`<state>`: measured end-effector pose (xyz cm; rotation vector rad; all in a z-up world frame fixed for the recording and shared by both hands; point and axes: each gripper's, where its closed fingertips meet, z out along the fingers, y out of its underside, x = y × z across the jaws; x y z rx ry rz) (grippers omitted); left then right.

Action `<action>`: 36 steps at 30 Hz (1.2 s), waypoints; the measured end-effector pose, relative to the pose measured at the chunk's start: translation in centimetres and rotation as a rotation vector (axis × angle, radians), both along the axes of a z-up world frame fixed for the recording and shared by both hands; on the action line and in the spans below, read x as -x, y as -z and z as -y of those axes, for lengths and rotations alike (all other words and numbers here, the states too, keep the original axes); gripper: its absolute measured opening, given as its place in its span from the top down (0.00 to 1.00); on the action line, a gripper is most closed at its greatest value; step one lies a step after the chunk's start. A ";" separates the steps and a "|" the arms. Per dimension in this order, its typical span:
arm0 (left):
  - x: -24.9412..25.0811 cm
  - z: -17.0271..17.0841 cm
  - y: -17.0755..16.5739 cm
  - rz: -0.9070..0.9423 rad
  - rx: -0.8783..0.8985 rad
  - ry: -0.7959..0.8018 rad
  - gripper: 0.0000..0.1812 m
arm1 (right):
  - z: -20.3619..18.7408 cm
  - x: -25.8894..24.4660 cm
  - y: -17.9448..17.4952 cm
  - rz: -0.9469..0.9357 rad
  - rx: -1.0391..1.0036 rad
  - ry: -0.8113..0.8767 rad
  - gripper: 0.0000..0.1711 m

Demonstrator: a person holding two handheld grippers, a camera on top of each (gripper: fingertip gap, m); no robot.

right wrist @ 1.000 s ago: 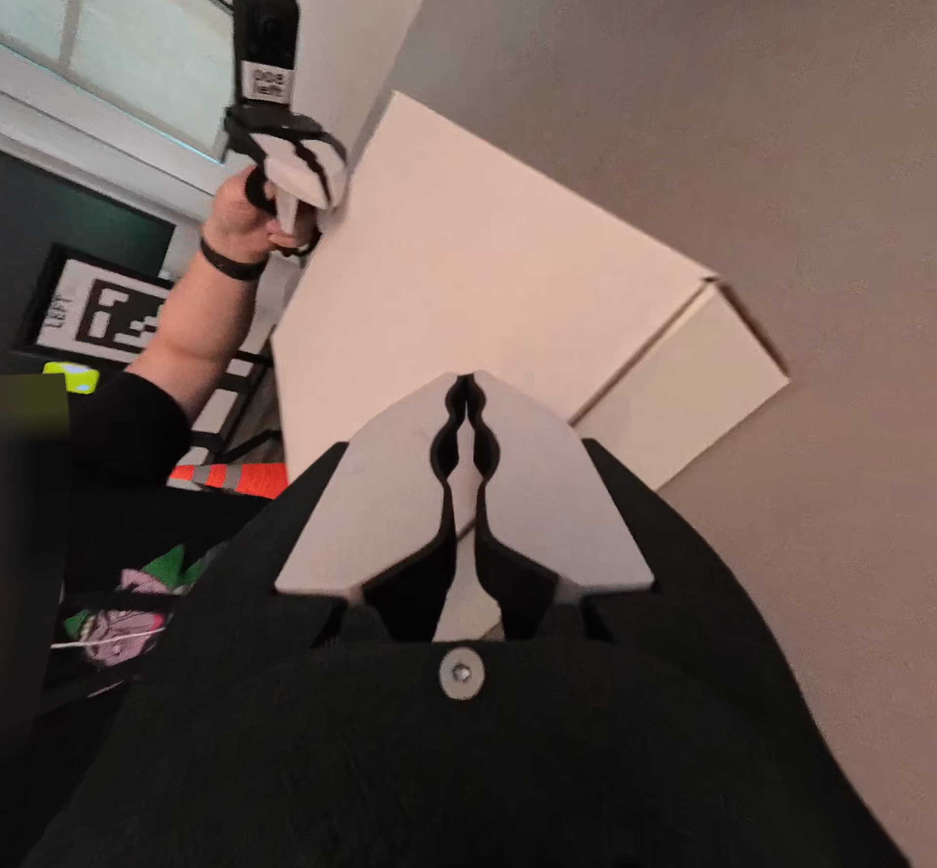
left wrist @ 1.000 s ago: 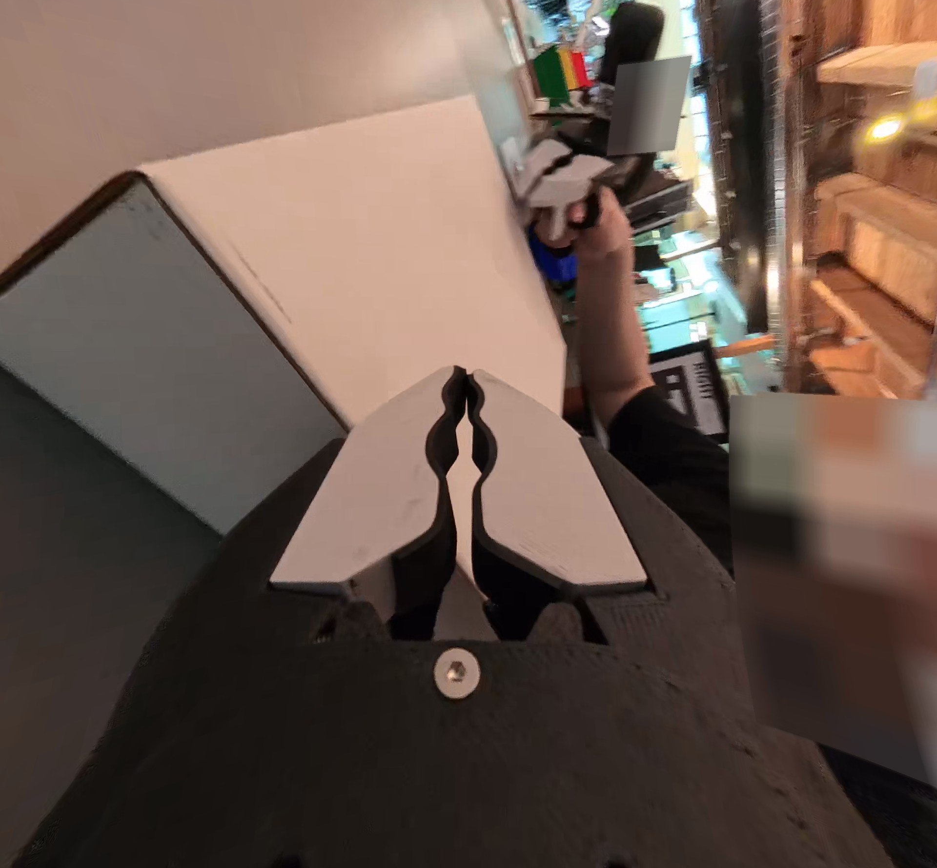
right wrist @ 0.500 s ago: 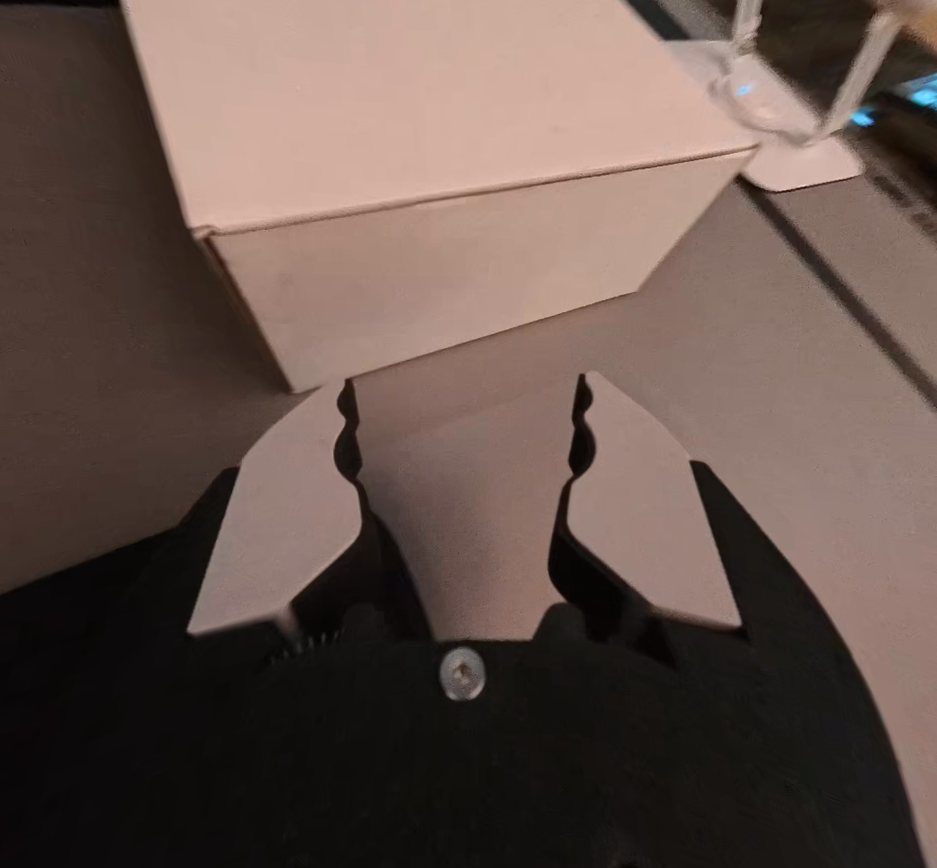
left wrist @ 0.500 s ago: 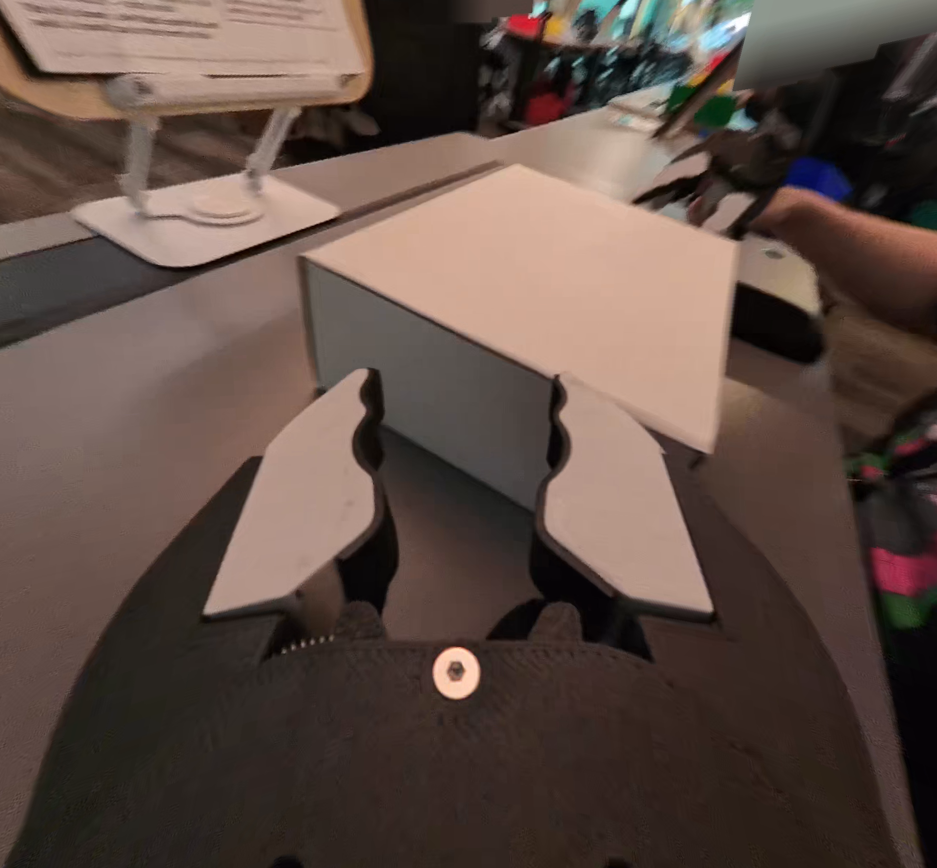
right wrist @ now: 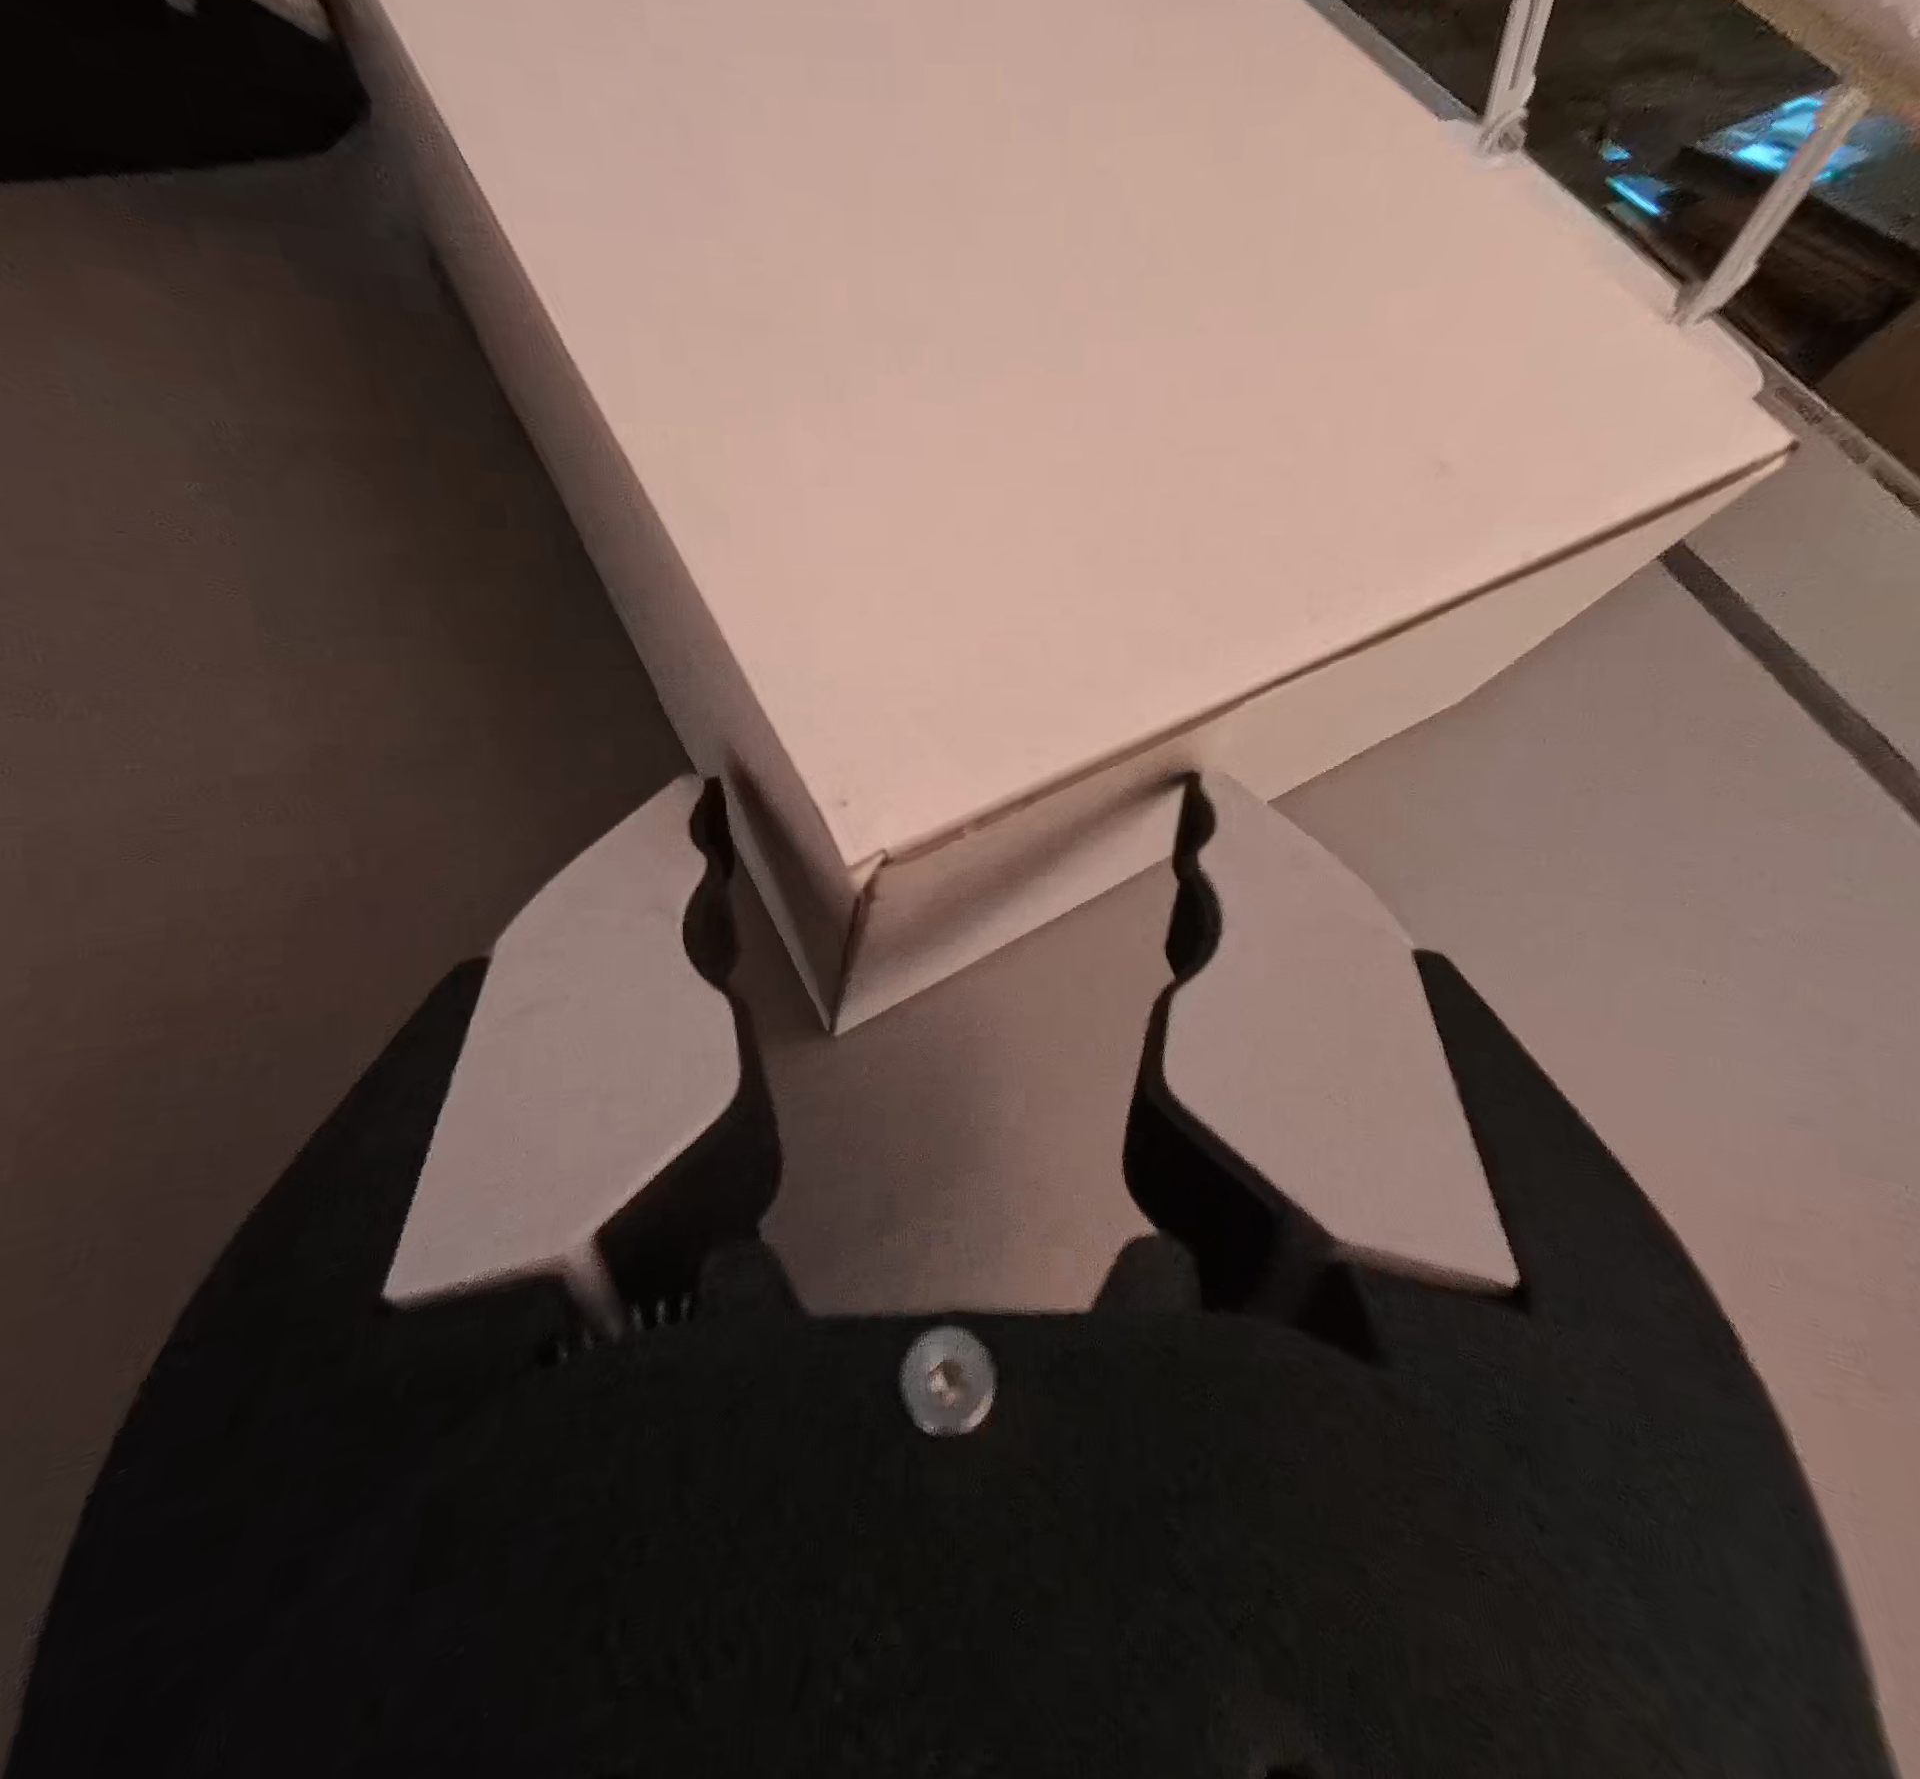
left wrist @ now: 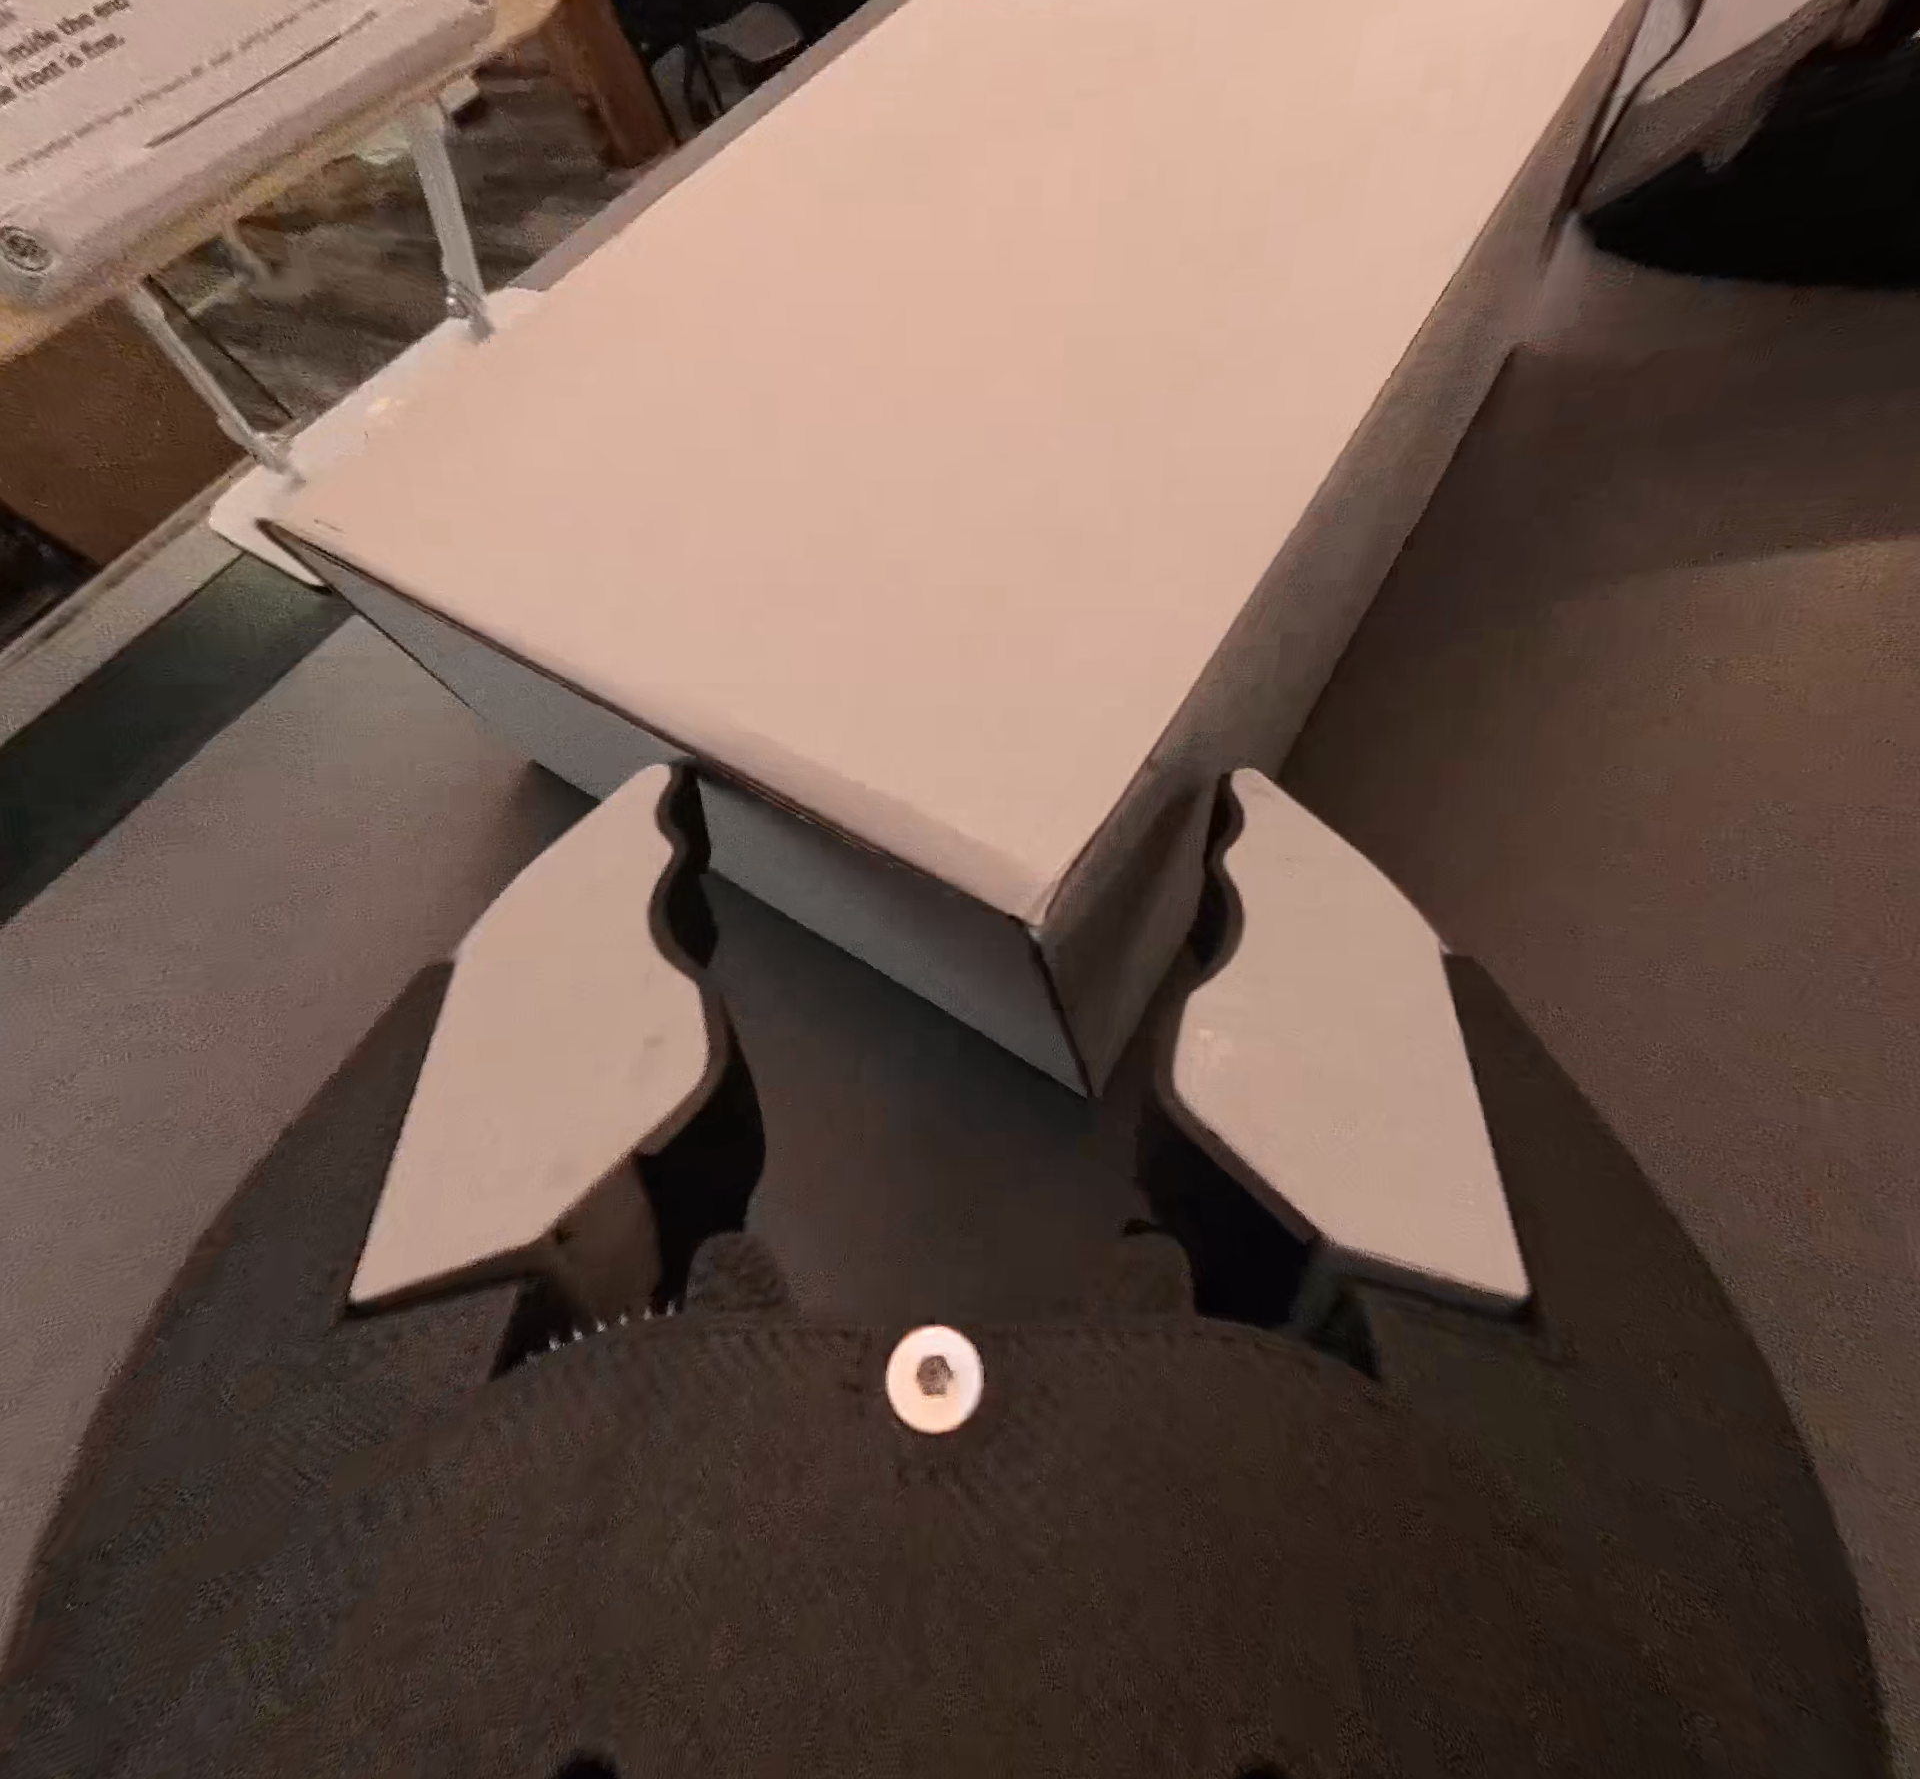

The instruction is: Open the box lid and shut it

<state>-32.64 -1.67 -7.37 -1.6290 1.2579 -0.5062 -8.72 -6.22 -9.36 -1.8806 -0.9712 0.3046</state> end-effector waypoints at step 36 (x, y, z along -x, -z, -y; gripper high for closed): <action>-2.1 -8.7 -18.8 0.260 -0.174 -0.346 0.43 | -7.1 -16.0 -17.0 0.066 -0.465 1.093 0.39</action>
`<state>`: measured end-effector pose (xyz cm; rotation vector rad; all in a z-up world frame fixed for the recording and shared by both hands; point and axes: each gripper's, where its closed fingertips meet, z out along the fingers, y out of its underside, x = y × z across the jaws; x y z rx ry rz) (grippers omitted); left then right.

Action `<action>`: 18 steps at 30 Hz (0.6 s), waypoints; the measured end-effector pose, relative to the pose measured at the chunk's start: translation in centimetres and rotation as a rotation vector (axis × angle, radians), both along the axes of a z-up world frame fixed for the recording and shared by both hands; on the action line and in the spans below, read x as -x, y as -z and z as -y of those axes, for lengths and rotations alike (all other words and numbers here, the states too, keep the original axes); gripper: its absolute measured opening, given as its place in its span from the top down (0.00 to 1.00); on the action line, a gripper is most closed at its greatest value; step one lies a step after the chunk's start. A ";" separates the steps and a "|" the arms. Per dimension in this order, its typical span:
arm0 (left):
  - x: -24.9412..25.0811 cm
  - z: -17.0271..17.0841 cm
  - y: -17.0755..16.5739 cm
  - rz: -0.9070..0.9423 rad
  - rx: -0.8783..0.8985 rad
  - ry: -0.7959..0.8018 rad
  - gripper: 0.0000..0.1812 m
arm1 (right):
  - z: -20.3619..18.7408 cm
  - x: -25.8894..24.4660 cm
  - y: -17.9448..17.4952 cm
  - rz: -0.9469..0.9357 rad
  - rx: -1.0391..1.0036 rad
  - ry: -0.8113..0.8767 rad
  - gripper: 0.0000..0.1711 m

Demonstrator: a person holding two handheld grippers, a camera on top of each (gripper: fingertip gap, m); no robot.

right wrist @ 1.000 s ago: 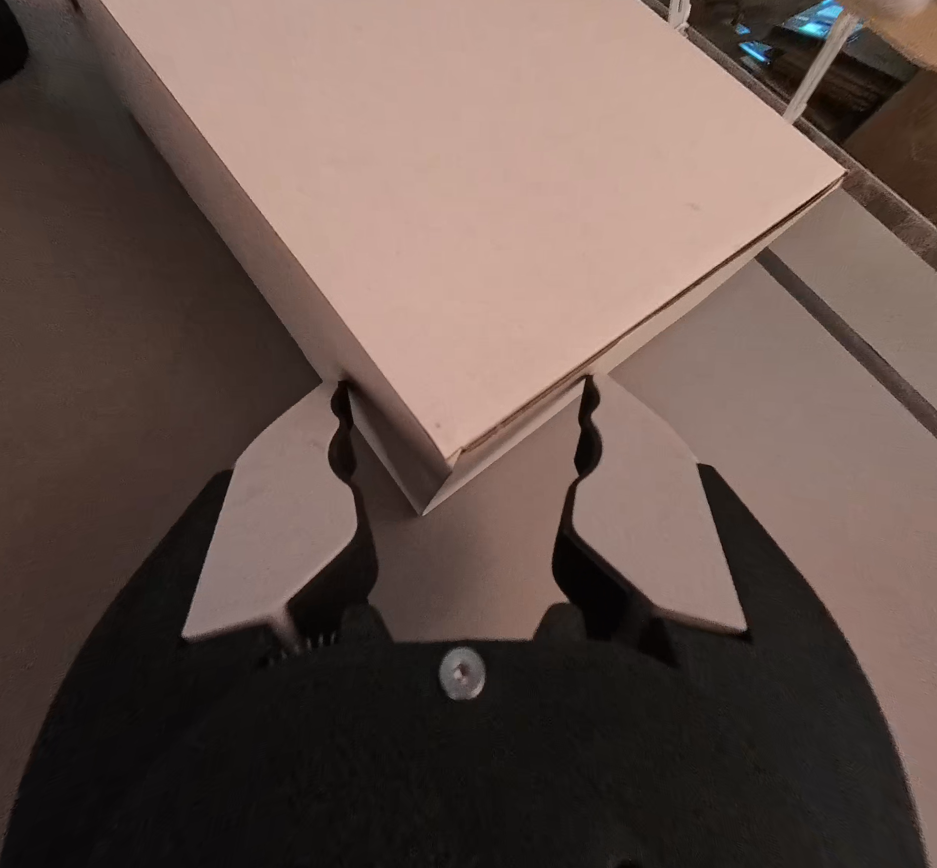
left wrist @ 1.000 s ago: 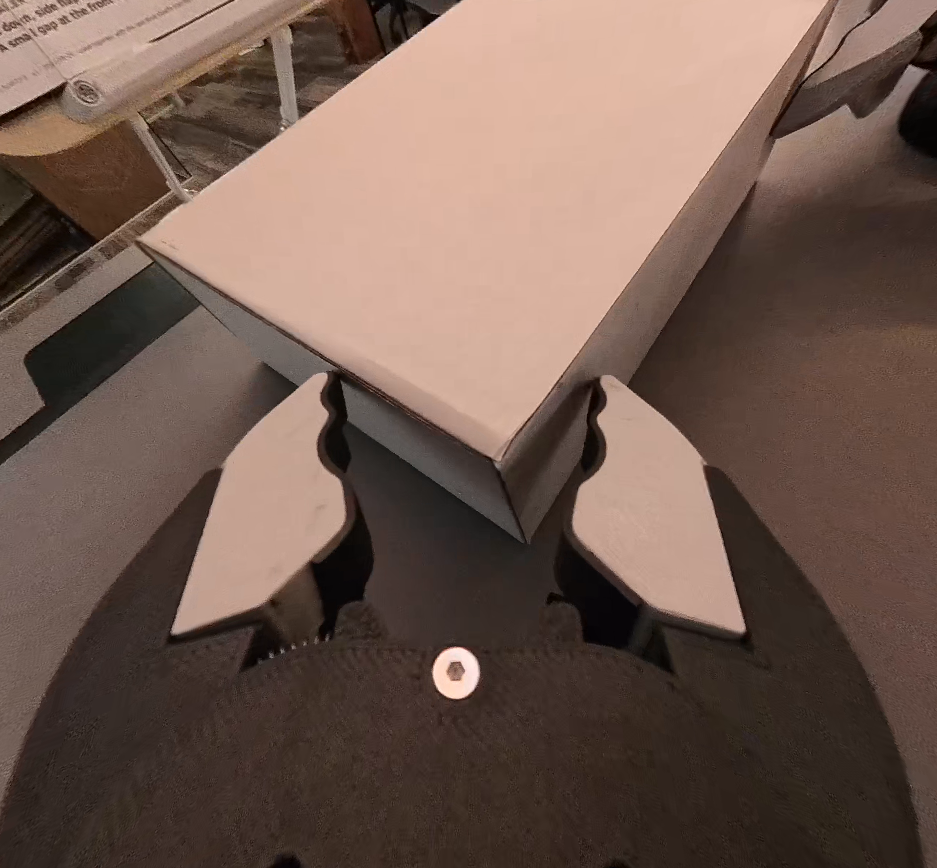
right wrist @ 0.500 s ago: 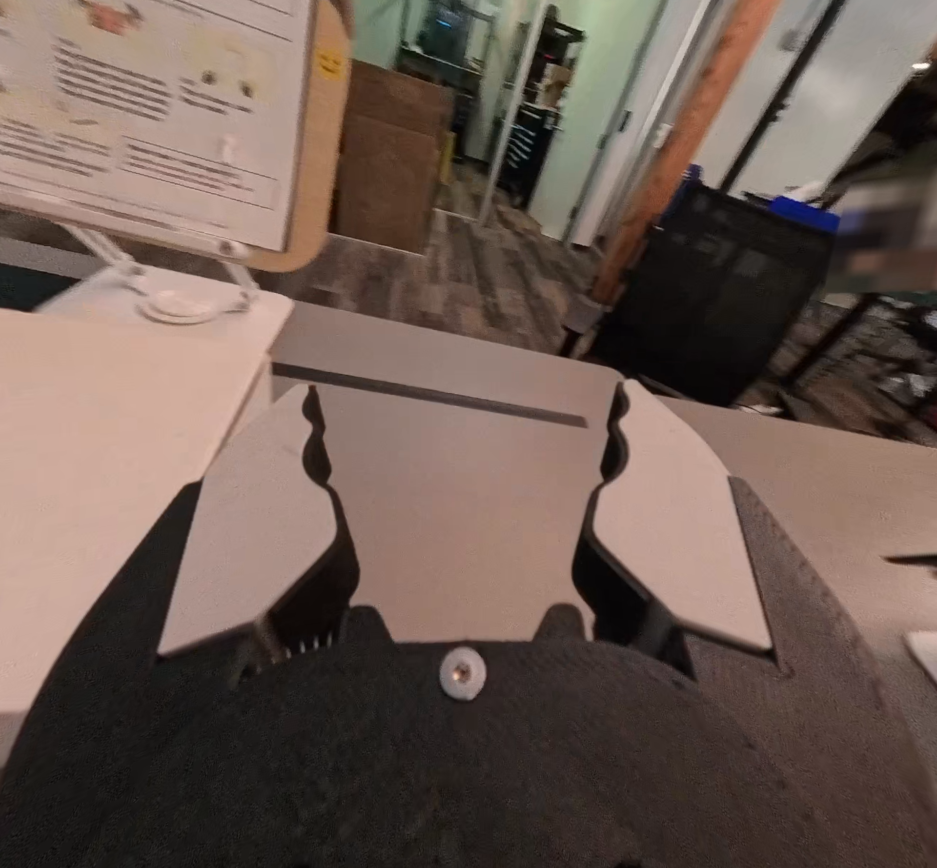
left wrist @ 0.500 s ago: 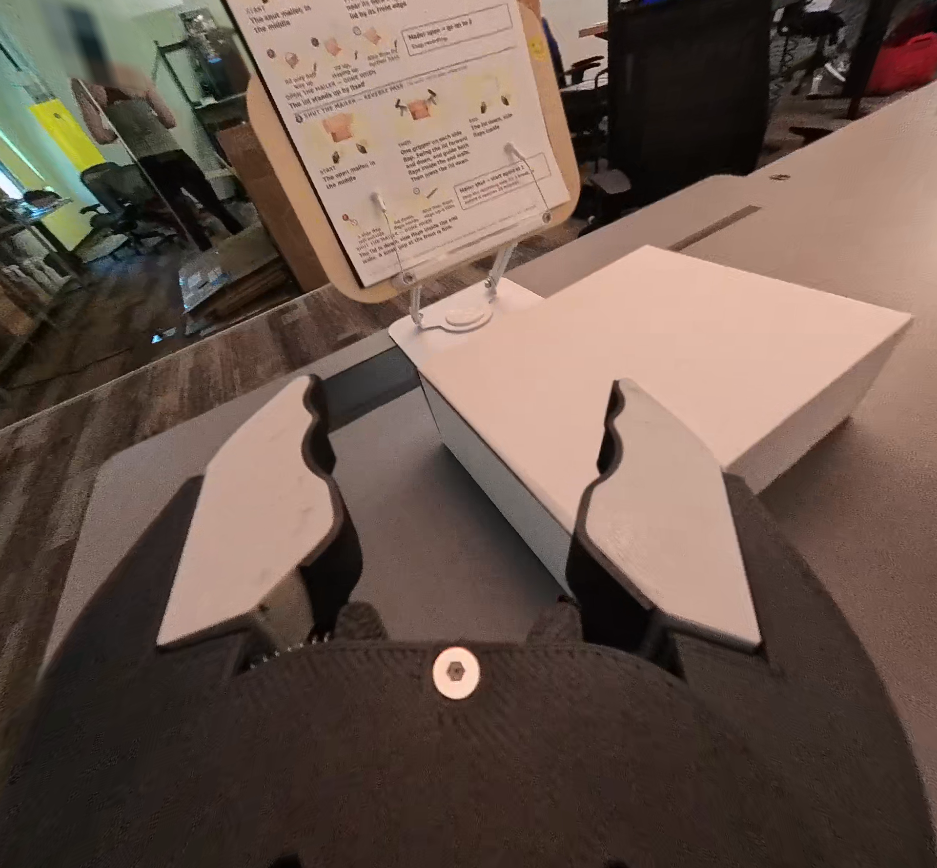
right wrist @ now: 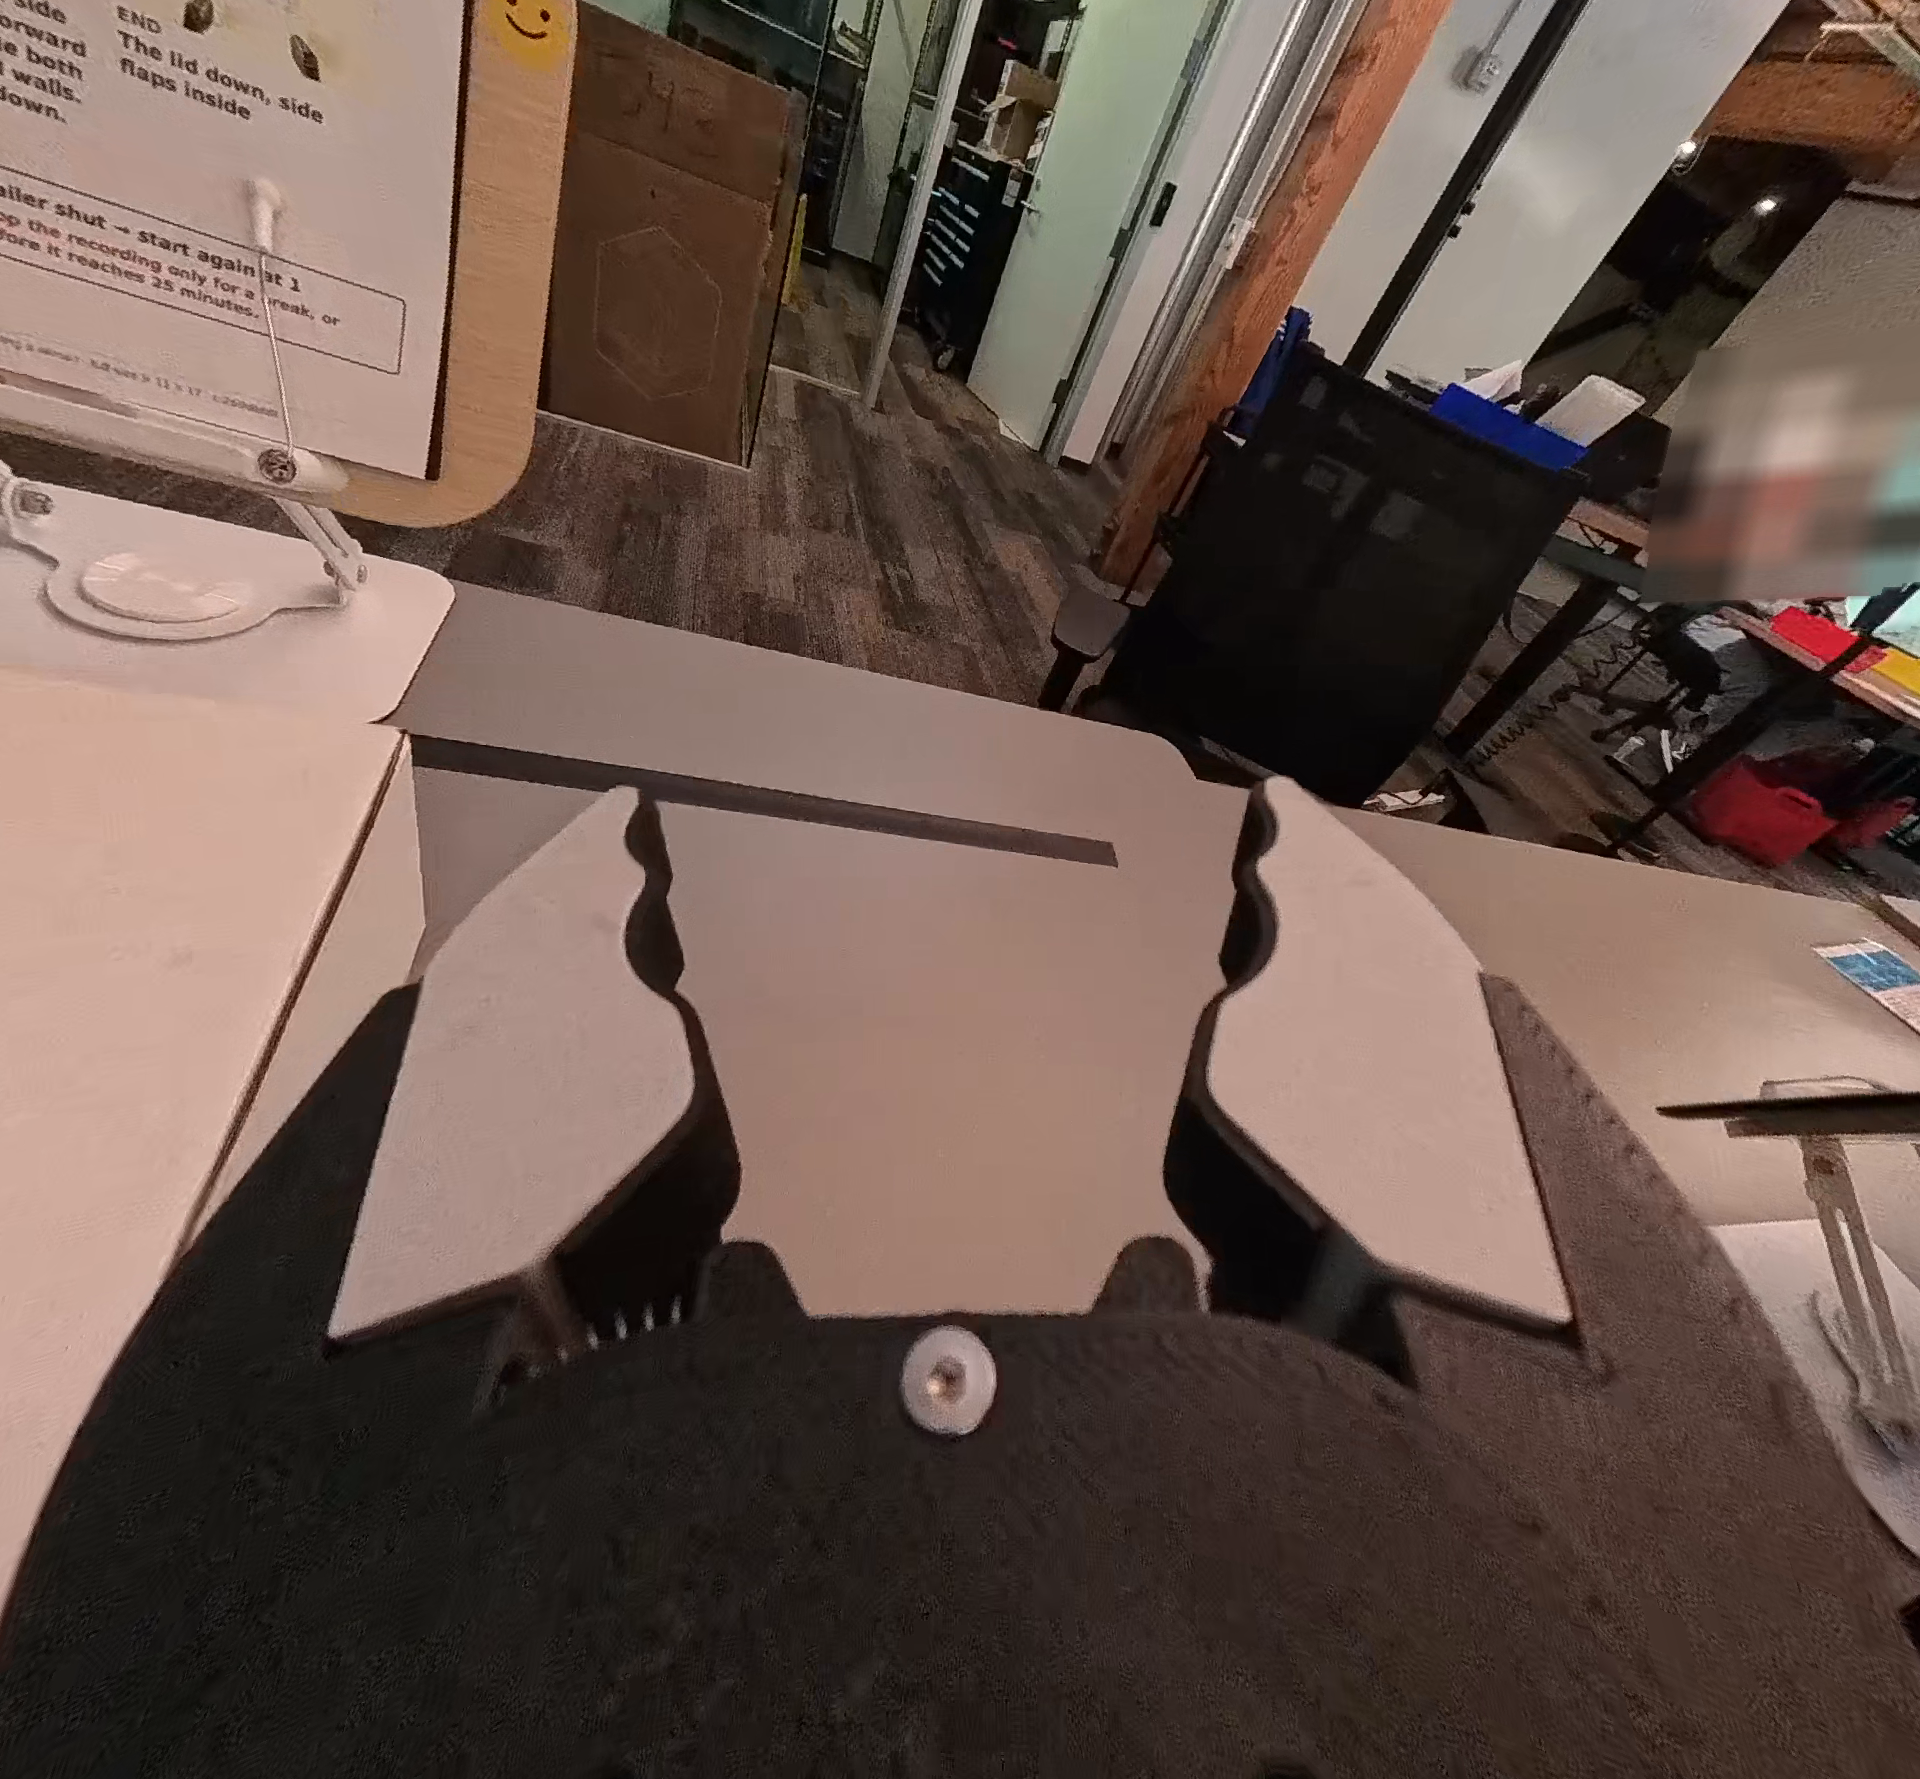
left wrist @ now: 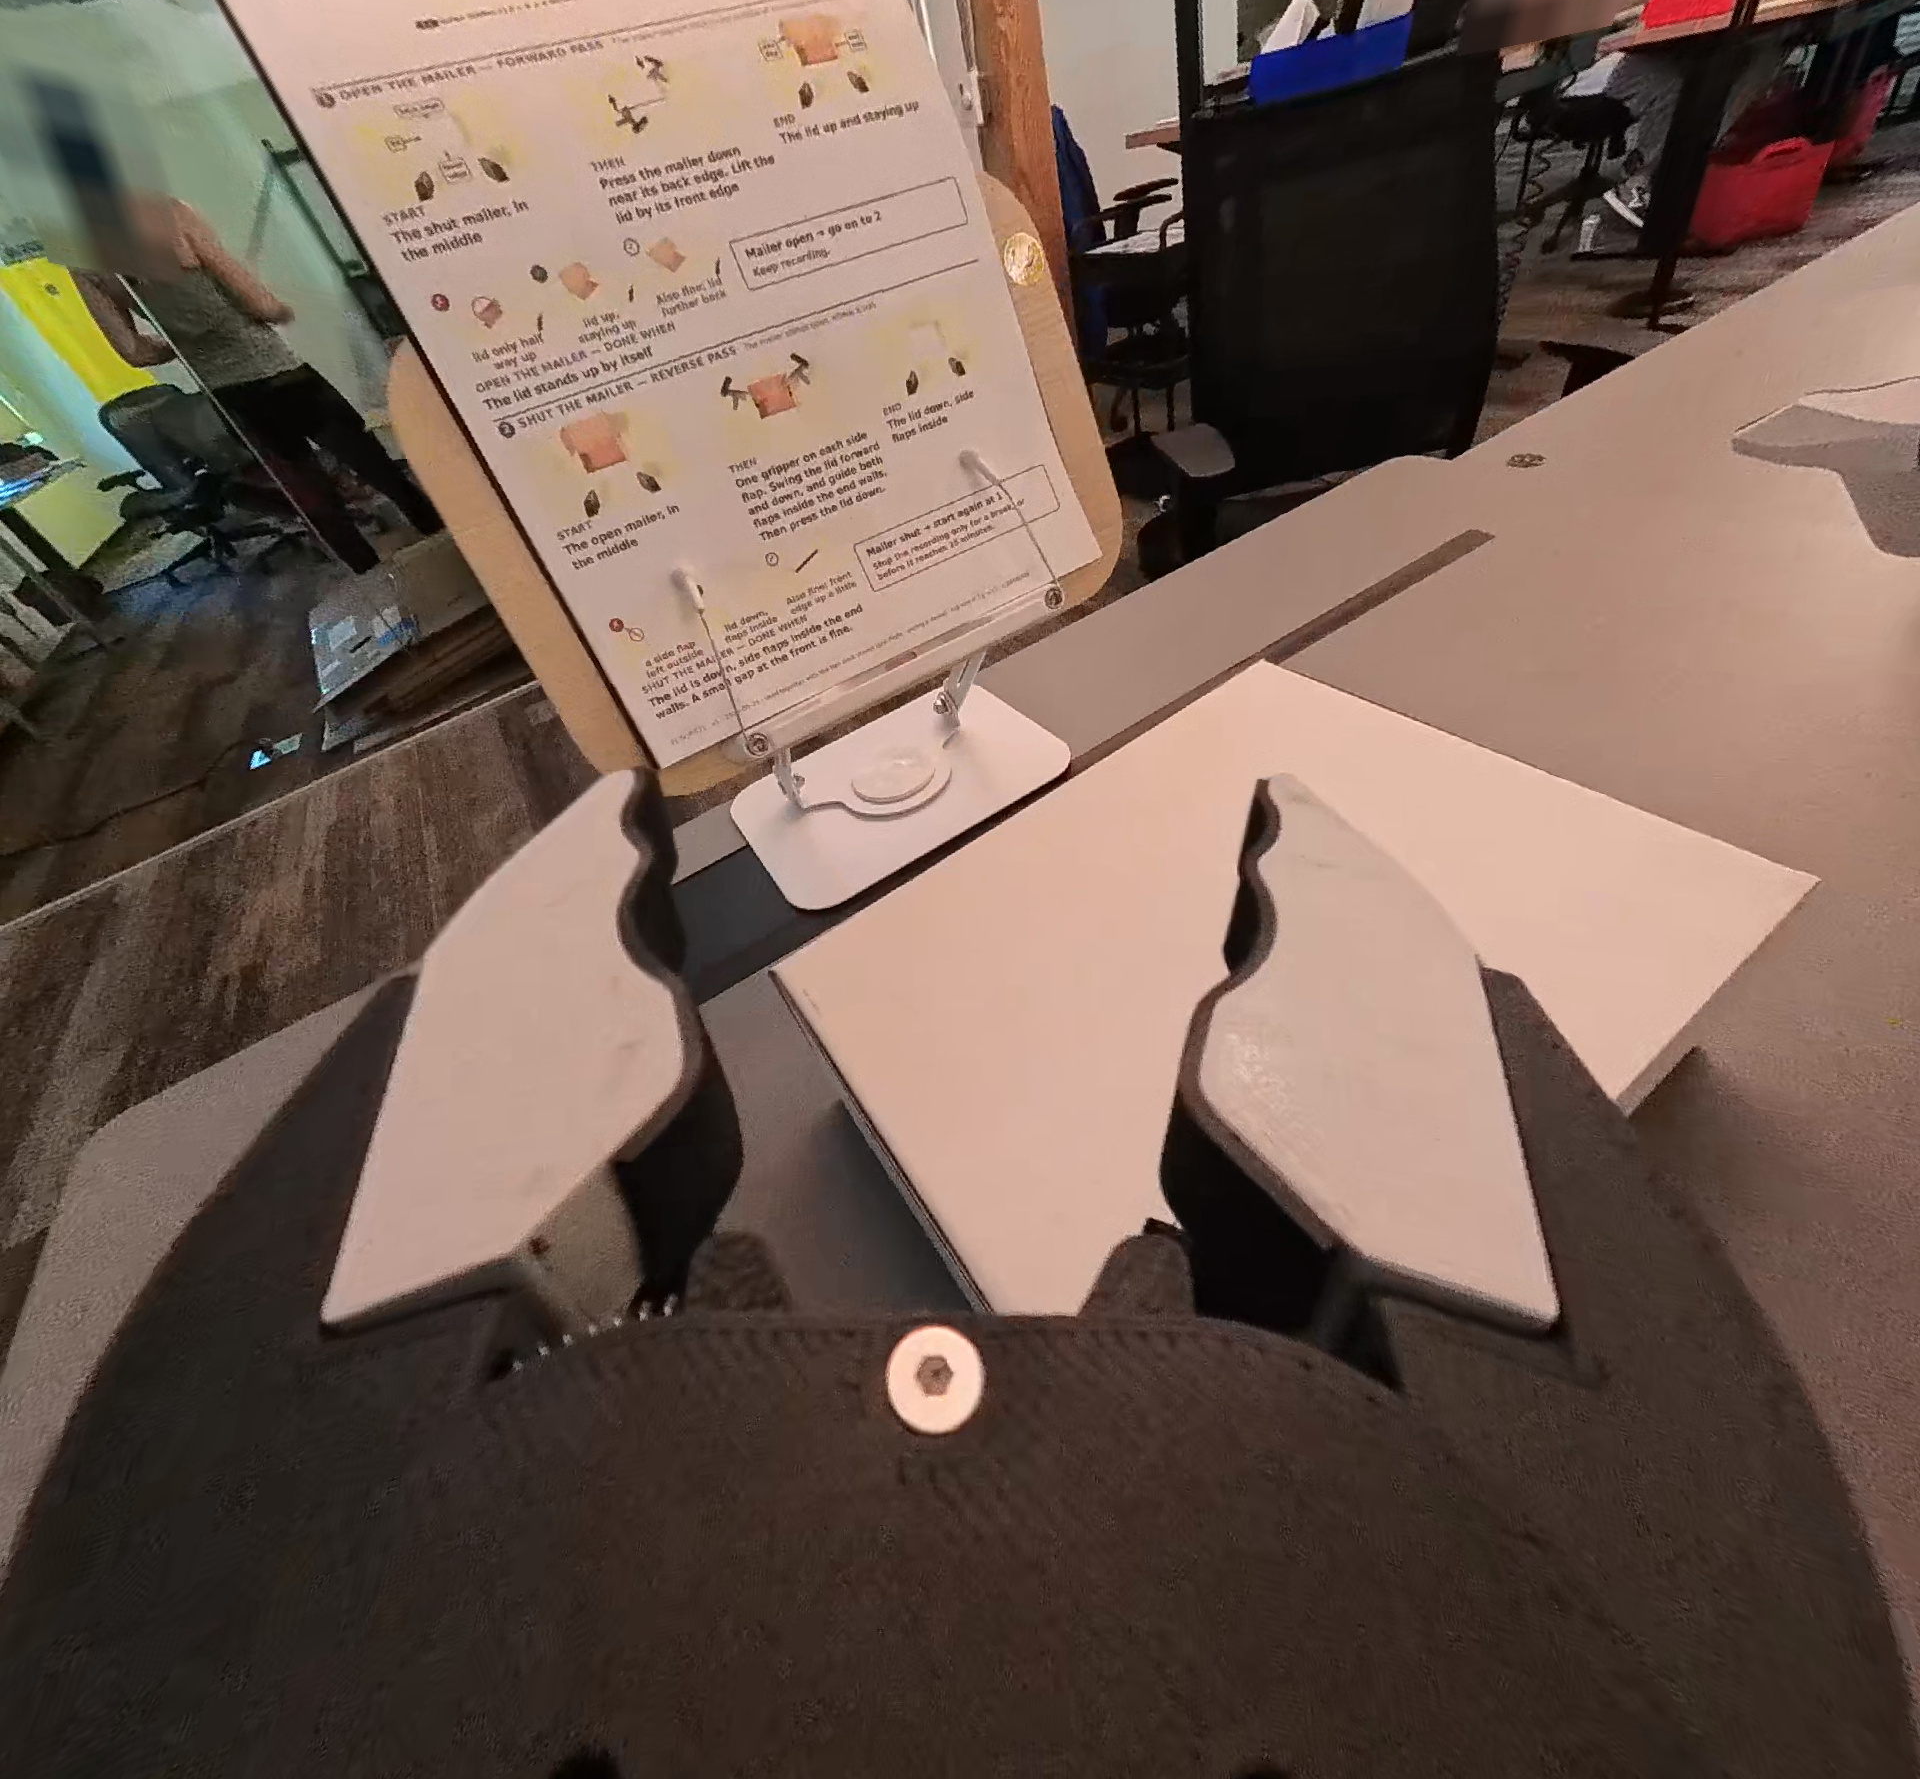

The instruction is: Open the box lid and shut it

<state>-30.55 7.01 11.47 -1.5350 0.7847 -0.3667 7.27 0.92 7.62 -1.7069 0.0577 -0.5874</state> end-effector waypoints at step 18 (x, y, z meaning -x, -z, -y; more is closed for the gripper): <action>2.5 -8.9 -1.8 0.007 -0.126 -0.582 0.37 | -8.3 2.8 -6.1 0.055 -0.206 -0.094 0.38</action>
